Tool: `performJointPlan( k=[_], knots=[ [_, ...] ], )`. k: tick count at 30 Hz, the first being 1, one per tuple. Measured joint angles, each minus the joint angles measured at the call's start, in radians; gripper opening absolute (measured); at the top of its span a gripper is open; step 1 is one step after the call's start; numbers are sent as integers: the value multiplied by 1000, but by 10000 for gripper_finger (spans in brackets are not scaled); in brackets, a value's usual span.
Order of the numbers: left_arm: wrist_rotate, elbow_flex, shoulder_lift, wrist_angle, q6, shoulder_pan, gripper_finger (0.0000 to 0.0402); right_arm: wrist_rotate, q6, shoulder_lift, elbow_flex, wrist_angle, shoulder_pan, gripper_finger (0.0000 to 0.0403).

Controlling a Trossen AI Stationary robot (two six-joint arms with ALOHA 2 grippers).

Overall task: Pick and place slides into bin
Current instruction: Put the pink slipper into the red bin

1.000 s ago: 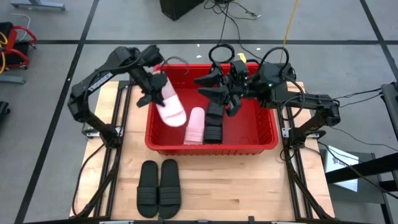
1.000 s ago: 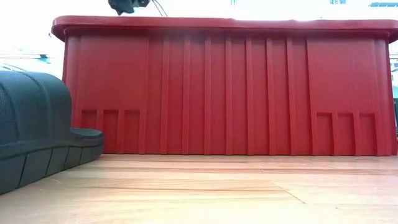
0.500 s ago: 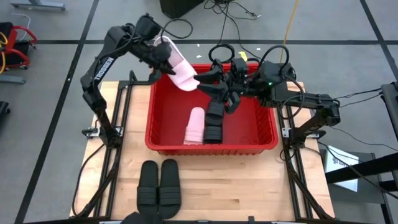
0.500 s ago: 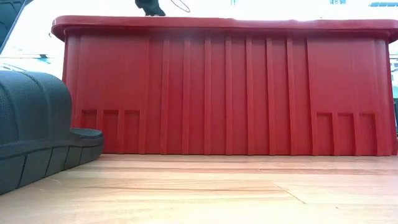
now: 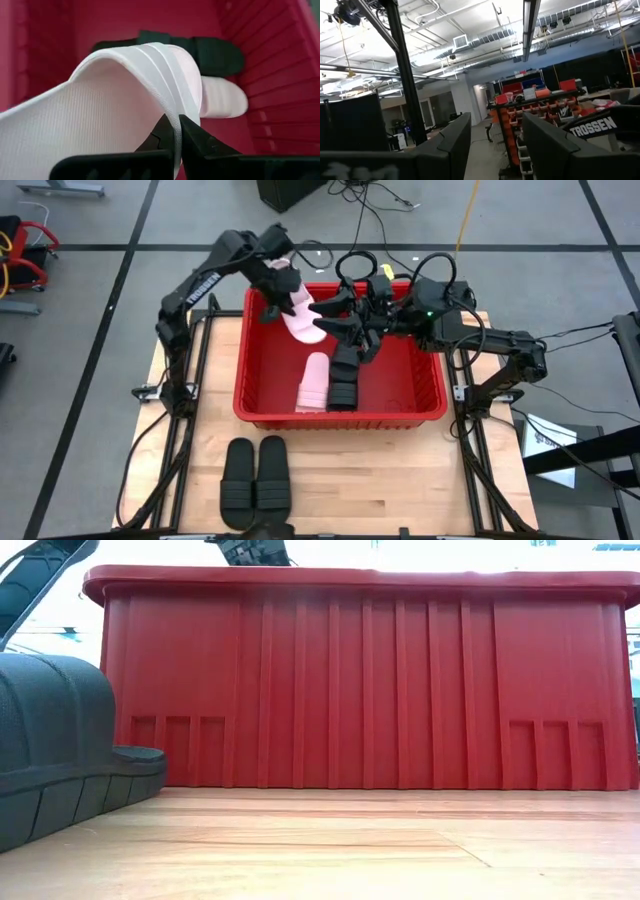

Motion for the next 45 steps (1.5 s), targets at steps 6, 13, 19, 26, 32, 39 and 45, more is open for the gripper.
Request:
performJointPlan(
  k=[6, 13, 19, 26, 32, 39, 45],
  knots=[
    [18, 0, 57, 2, -4, -78, 12, -35, -5, 0, 0, -8, 0, 167],
    [-6, 0, 110, 2, 0, -135, 7, -84, -3, 0, 0, -15, 0, 167],
    [-8, -28, 116, 1, 8, -143, 11, -106, -1, 0, 0, -22, 7, 167],
    [-8, -145, 119, 0, 18, -136, 13, -107, -1, 0, 0, -29, 20, 167],
    [-8, -239, 119, 8, 42, -137, 4, -107, 1, 0, 0, -32, 27, 167],
    [-9, -288, 119, 41, 37, -137, 17, -107, 0, 0, 0, -53, 37, 167],
    [-31, -288, 118, 57, 42, -135, 4, -107, -1, 0, 0, -63, 40, 167]
  ],
)
